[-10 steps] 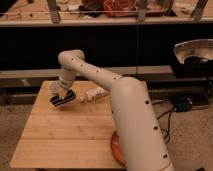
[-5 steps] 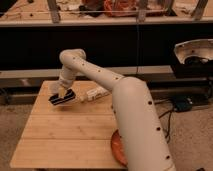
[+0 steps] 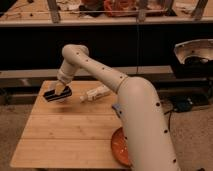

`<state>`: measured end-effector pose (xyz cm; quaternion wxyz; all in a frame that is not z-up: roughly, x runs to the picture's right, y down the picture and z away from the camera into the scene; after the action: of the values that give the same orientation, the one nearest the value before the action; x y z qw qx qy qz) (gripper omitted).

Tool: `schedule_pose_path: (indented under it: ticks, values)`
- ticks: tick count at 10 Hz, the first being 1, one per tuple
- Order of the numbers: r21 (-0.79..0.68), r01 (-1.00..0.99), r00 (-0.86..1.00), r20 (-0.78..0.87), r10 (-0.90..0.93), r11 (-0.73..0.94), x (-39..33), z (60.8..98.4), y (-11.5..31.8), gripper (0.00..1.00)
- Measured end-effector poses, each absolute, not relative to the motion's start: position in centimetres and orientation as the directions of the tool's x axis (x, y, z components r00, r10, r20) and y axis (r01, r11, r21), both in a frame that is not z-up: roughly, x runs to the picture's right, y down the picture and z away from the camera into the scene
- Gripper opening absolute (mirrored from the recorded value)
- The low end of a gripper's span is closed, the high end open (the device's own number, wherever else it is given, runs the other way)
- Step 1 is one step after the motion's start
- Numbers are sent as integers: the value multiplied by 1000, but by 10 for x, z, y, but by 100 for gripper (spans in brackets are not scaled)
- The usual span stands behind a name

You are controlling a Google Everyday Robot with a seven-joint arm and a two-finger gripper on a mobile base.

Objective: Place the eraser in the ceramic cup

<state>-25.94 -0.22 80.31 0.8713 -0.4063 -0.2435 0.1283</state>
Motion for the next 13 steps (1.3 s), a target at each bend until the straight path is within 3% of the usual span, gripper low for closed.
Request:
schedule_pose_path:
  ticks: [5,13]
  values:
    - [-706,-130,834,302,461,696,-231,775,-67,0]
    - [-705,-257,824,198,531,661,-192,824,-83,0]
